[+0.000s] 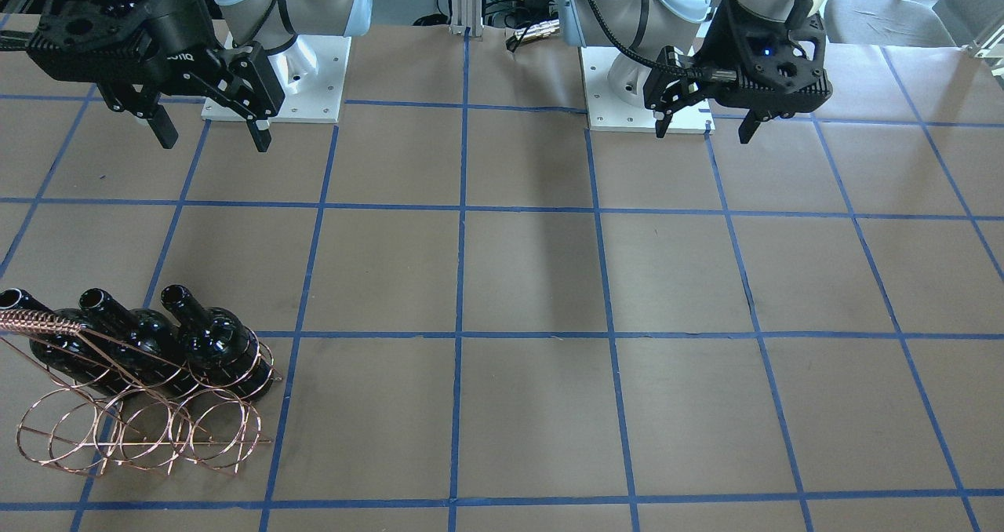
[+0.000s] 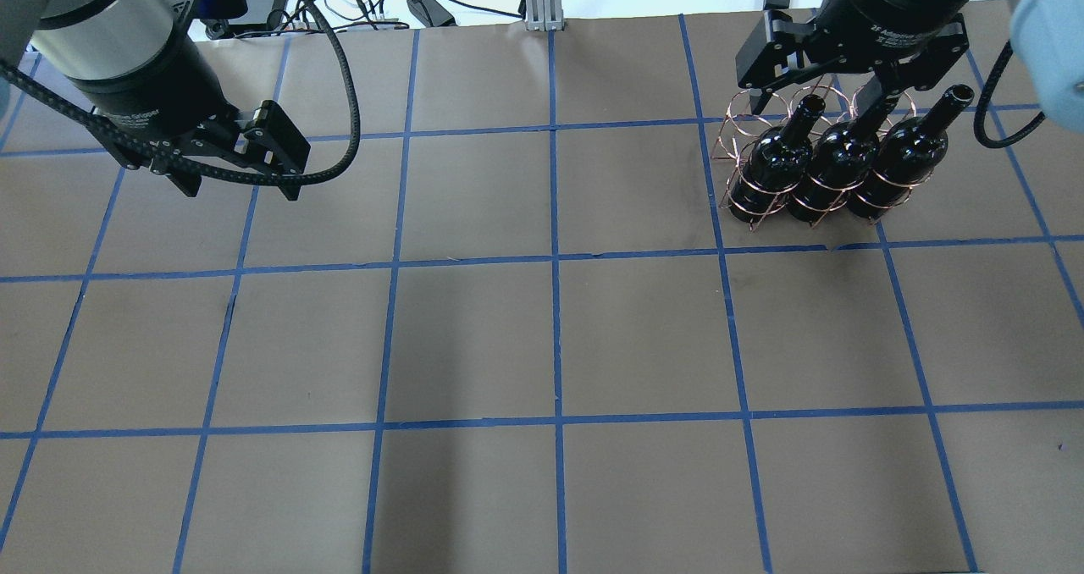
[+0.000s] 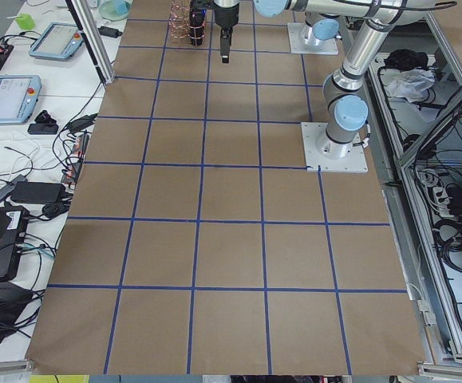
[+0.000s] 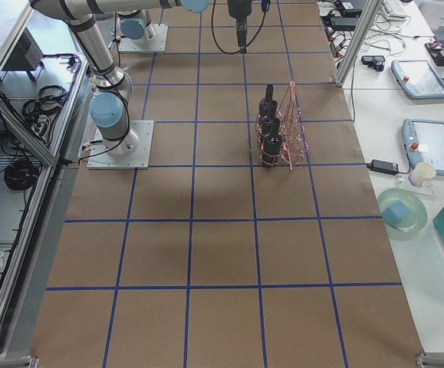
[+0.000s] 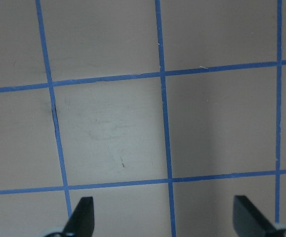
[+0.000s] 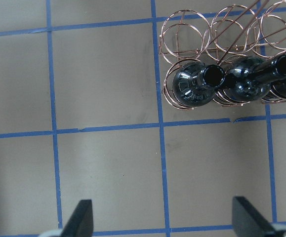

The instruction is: Place wine into wine basket

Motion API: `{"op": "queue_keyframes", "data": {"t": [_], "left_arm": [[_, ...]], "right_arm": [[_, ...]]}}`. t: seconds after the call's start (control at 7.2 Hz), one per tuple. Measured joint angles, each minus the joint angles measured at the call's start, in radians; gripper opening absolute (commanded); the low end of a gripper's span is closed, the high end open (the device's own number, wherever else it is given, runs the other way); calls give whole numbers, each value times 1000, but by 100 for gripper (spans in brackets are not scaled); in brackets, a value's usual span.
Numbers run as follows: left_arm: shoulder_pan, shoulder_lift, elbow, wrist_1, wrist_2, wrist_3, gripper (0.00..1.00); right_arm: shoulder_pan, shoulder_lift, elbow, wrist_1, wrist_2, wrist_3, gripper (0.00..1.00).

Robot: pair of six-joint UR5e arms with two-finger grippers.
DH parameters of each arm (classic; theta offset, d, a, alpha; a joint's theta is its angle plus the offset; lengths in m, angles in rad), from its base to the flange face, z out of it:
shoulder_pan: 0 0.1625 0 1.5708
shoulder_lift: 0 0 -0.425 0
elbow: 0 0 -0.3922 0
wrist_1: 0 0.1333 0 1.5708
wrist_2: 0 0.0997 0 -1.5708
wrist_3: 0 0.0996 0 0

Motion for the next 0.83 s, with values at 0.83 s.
{"op": "queue_keyframes", "data": {"t": [0.83], "left_arm": [[0,1,-1,-1,1,0,100]], "right_arm": [[-8,128,-130,56,-24,-9,100]]}}
